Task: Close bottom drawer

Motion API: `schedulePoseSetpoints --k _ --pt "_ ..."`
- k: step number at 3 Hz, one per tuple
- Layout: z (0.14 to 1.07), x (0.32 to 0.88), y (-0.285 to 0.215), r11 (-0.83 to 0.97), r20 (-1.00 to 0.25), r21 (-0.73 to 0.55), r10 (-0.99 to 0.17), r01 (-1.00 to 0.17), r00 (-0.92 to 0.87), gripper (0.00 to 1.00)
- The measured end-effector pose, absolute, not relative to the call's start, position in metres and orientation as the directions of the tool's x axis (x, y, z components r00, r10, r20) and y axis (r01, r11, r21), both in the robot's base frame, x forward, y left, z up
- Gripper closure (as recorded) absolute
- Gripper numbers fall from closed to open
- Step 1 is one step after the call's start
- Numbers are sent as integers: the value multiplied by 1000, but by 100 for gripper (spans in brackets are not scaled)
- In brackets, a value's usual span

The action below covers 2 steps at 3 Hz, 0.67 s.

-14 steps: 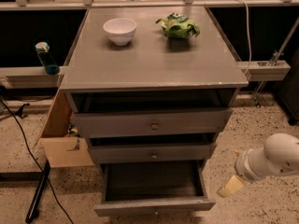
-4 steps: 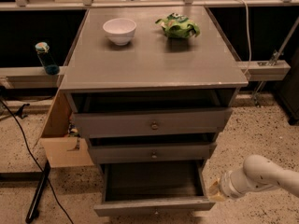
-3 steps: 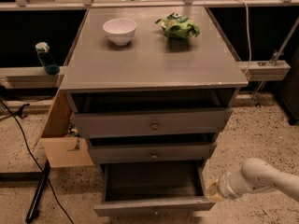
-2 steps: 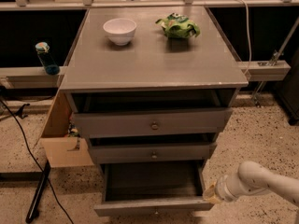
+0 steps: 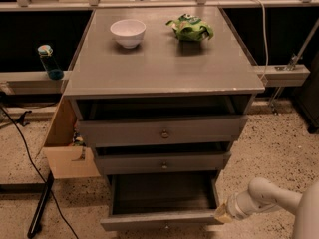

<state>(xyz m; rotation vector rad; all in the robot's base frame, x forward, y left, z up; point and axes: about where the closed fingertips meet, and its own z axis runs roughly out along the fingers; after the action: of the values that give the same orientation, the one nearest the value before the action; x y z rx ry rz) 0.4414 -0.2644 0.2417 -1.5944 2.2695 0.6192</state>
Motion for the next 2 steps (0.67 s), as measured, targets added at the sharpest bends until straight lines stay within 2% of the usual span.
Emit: schedulePoseSetpoints --k 2 --pt "197 422 -273 303 -465 211 -805 -929 -368 100"
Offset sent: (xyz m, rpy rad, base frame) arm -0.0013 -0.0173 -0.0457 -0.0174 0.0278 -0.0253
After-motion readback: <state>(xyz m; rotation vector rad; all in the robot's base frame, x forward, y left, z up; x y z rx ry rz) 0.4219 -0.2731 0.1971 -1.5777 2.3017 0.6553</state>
